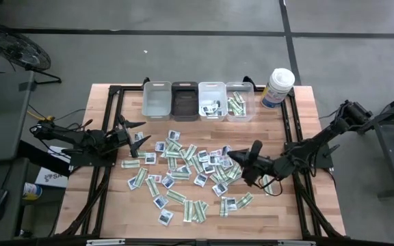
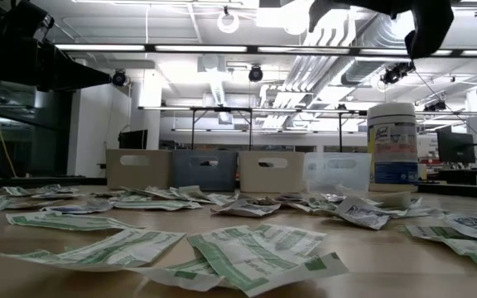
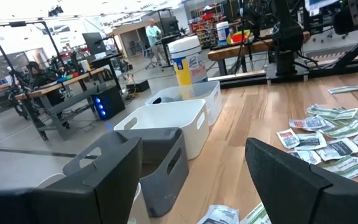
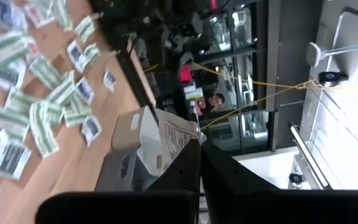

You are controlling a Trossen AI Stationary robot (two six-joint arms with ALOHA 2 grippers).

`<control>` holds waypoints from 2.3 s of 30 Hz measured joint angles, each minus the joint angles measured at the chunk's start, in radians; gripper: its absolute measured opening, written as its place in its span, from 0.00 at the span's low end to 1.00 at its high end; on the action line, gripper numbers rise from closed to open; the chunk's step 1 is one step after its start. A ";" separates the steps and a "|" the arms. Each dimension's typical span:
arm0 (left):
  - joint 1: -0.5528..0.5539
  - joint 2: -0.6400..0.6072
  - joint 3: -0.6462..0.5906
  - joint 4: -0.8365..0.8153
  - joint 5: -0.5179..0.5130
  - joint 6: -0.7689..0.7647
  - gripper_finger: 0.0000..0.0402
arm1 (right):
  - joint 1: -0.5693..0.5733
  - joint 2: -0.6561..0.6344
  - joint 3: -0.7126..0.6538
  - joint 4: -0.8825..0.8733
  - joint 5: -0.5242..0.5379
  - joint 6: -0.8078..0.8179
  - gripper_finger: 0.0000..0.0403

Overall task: Pick & Place First Aid Supplies
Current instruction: Put the blue alcohol pad into the black bin

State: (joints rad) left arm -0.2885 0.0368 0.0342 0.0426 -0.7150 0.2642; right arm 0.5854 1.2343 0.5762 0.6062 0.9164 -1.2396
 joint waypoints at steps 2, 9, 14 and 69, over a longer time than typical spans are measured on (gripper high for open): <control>0.000 0.000 0.000 0.000 0.000 0.000 0.70 | 0.000 0.000 0.000 0.015 -0.018 0.000 0.00; 0.000 0.000 0.000 0.000 0.000 0.000 0.70 | -0.003 0.000 -0.012 0.059 -0.065 0.001 0.00; 0.000 0.000 0.000 0.000 0.000 0.000 0.70 | -0.023 -0.022 -0.051 0.091 -0.088 0.010 0.00; 0.000 0.000 0.000 0.189 -0.265 -0.201 0.70 | -0.292 -0.066 0.040 -0.041 -0.165 -0.026 0.00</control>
State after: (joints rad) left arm -0.2882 0.0364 0.0341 0.2314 -0.9802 0.0636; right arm 0.2935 1.1687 0.6165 0.5657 0.7511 -1.2655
